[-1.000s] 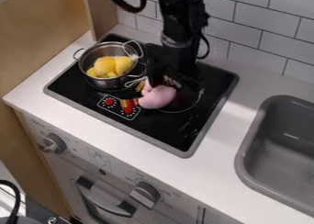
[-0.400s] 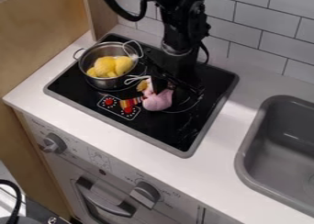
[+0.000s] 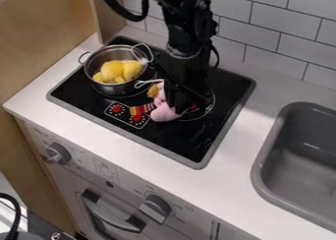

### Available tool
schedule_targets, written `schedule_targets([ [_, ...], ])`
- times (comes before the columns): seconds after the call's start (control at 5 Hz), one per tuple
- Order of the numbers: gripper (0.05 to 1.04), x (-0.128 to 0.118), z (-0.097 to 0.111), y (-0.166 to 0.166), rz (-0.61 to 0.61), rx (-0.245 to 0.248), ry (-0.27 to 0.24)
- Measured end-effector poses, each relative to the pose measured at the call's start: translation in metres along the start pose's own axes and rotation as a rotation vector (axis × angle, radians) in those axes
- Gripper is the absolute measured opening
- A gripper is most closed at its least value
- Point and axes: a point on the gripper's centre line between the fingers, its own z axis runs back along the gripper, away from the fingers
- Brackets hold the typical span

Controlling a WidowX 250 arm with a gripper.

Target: Put the creamy object from right burner into the silver pot

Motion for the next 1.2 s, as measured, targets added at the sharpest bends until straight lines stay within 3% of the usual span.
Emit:
schedule_targets([
  [0.2,0.058,-0.016,0.019,0.004,-0.018,-0.012,0.084],
  [0.6,0.054,-0.034,0.083,0.022,-0.049,-0.03,0.228],
  [0.8,0.054,-0.033,0.102,0.038,-0.097,-0.009,0.243],
  [1.0,0.054,-0.03,0.11,0.061,-0.158,0.038,0.217],
  [1.2,0.054,-0.021,0.102,0.088,-0.201,0.084,0.172],
])
